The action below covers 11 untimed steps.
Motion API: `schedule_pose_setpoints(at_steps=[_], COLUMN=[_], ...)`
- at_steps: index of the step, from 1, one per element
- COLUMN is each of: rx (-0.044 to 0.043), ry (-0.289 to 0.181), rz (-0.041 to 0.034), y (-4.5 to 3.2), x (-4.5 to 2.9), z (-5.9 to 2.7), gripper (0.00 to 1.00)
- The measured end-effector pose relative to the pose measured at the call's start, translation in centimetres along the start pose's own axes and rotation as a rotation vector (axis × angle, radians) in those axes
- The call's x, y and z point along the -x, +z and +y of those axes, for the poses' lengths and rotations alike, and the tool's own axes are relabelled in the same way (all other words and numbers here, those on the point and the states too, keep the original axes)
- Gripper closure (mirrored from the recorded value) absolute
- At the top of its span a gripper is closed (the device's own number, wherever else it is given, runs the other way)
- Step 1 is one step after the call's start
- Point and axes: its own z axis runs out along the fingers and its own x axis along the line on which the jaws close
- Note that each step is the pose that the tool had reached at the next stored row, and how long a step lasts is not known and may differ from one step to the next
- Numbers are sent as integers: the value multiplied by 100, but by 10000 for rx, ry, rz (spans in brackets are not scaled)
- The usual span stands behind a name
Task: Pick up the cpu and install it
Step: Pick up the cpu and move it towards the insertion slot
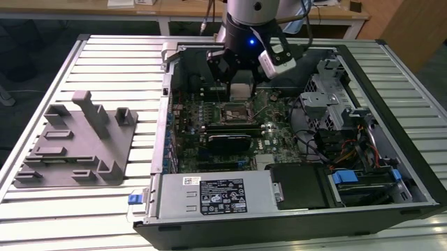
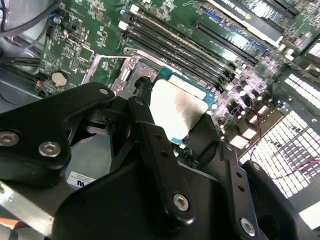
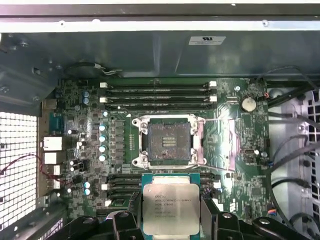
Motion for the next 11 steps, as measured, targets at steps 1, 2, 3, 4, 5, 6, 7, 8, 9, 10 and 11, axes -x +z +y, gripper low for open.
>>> schedule_pose_setpoints(at_steps=[1, 2, 3, 4, 5, 6, 7, 8, 9, 10, 11], rx=[1, 1, 3, 3, 3, 5, 6, 6, 7, 9, 9], ry=[-63, -132, -203, -273, -336, -399, -452, -499, -538, -566, -580], rz=[4, 9, 13, 18, 23, 26, 29, 33, 35, 36, 37], y=[12, 22, 34, 45, 56, 68, 80, 91, 103, 114, 124], x=[0, -1, -1, -2, -2, -2, -2, -3, -3, -2, 3], z=[9, 18, 26, 33, 41, 49, 56, 64, 71, 77, 80], gripper=[45, 45, 45, 45, 45, 45, 45, 45, 45, 45, 45])
